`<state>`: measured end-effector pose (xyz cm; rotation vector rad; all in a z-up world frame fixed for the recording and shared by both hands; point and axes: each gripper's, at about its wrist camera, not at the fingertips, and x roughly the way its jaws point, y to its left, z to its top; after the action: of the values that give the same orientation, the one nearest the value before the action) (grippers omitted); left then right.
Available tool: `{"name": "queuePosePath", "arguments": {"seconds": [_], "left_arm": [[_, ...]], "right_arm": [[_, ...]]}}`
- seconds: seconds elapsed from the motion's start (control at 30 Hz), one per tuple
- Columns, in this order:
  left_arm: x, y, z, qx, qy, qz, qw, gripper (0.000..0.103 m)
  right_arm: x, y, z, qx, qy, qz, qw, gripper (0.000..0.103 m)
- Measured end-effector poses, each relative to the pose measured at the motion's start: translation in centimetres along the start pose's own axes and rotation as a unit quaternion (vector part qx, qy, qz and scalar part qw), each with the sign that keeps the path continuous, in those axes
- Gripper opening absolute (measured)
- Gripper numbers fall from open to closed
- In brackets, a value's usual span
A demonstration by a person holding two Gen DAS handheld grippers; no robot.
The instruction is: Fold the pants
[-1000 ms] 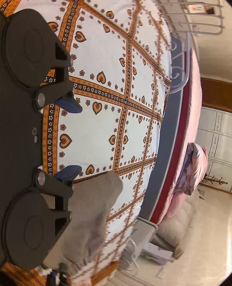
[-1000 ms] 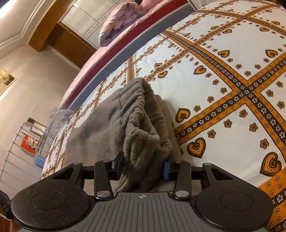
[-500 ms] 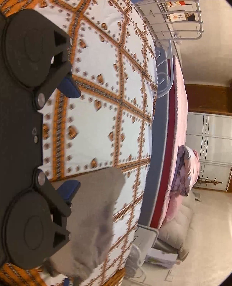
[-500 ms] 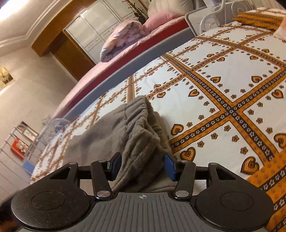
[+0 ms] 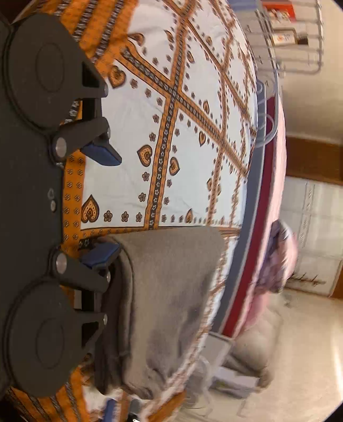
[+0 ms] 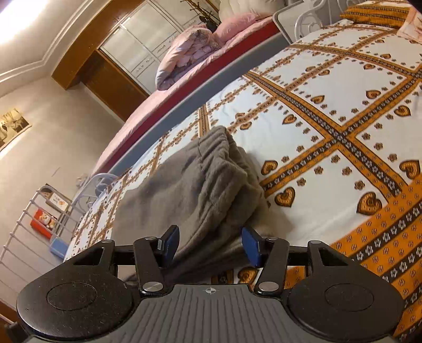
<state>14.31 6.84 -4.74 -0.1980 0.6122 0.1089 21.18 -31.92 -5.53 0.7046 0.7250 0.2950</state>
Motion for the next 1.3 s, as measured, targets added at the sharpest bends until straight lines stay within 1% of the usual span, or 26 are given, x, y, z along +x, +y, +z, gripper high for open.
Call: {"name": "queuePosePath", "arguments": {"seconds": [0.1,0.17,0.37,0.4,0.47,0.5,0.53,0.57,0.6,0.63,0.67,0.7,0.73,0.77,0.8,0.87,0.93,1.03,1.07,1.1,1.13,1.17,1.2,1.23,1.3], "left_arm": [[-0.5,-0.6,-0.4,0.001,-0.010,-0.002,1.0000,0.057],[-0.2,-1.0,-0.7,0.001,-0.002,-0.006,1.0000,0.057],[1.0,-2.2,-1.2,0.014,0.001,-0.011,0.9998,0.057],[1.4,-2.5,-1.1,0.021,0.001,-0.011,0.9997,0.057],[2.2,-2.6,-1.0,0.030,0.003,0.007,0.9995,0.059],[2.5,-2.3,-1.0,0.021,-0.001,0.020,0.9996,0.060],[2.4,-1.7,-0.9,0.000,-0.008,0.019,0.9998,0.060],[2.5,-1.6,-0.9,-0.007,-0.012,0.018,0.9997,0.060],[2.7,-2.1,-1.0,0.010,-0.011,0.024,0.9996,0.060],[3.0,-3.0,-1.2,0.035,-0.007,0.021,0.9991,0.056],[3.4,-3.7,-1.3,0.059,-0.005,0.011,0.9982,0.056],[3.5,-4.0,-1.3,0.064,-0.014,0.015,0.9978,0.056],[3.6,-3.6,-1.1,0.045,-0.021,0.017,0.9986,0.053],[3.6,-2.7,-0.7,0.013,-0.021,0.013,0.9996,0.048],[3.6,-2.0,-0.6,-0.002,-0.018,0.005,0.9998,0.046],[3.7,-1.3,-0.7,-0.005,-0.008,-0.007,0.9999,0.036],[3.9,-1.0,-1.0,-0.009,-0.003,-0.011,0.9999,0.036],[3.2,-1.2,-0.7,0.008,-0.018,-0.009,0.9998,0.031],[3.1,-1.3,-0.6,0.014,-0.022,-0.004,0.9997,0.031],[3.2,-1.2,-0.6,0.011,-0.017,-0.002,0.9998,0.032],[3.9,-1.0,-0.8,0.010,-0.001,-0.002,1.0000,0.034],[4.2,-0.7,-1.1,0.006,0.007,-0.004,1.0000,0.035],[4.0,-0.8,-1.0,0.004,0.003,-0.004,1.0000,0.035],[3.7,-1.0,-0.7,0.008,0.002,-0.003,1.0000,0.033],[3.4,-1.1,-0.5,0.012,0.004,-0.003,0.9999,0.034]], "right_arm": [[0.1,-0.2,-0.3,-0.002,0.005,-0.003,1.000,0.053],[0.3,-0.2,-0.5,0.000,0.009,-0.002,1.000,0.053],[0.4,0.3,-1.0,-0.013,0.010,-0.003,1.000,0.053],[0.4,0.4,-1.1,-0.016,0.010,-0.003,1.000,0.053],[0.4,0.4,-1.1,-0.018,0.008,-0.003,1.000,0.053],[0.5,0.4,-1.1,-0.021,0.007,-0.003,1.000,0.053],[0.6,0.4,-1.0,-0.023,0.008,-0.002,1.000,0.054],[0.8,0.4,-0.9,-0.023,0.007,0.000,1.000,0.054],[0.9,0.4,-0.9,-0.023,0.006,0.001,1.000,0.054],[1.1,0.2,-0.8,-0.019,0.003,0.001,1.000,0.054],[1.4,0.1,-0.8,-0.013,0.003,0.003,1.000,0.054],[1.7,-0.1,-0.6,-0.006,0.004,0.006,1.000,0.054],[2.2,-0.3,-0.4,0.005,0.005,0.010,1.000,0.054],[2.6,-0.5,-0.1,0.015,0.005,0.015,1.000,0.054],[3.0,-0.8,0.2,0.025,0.005,0.019,0.999,0.054],[3.8,-1.5,0.7,0.050,0.014,0.025,0.998,0.053],[4.6,-2.0,1.0,0.063,0.027,0.029,0.997,0.053],[4.8,-2.0,1.2,0.059,0.028,0.024,0.998,0.053],[4.6,-1.8,1.2,0.052,0.026,0.022,0.998,0.053],[4.3,-1.6,1.1,0.047,0.023,0.020,0.998,0.053],[4.0,-1.5,1.0,0.041,0.018,0.021,0.999,0.053],[3.9,-1.4,0.8,0.031,0.015,0.019,0.999,0.053],[4.3,-1.6,0.6,0.023,0.023,0.010,0.999,0.053],[4.6,-1.9,0.4,0.026,0.029,0.007,0.999,0.050],[4.3,-1.9,0.5,0.028,0.022,0.009,0.999,0.050]]}}
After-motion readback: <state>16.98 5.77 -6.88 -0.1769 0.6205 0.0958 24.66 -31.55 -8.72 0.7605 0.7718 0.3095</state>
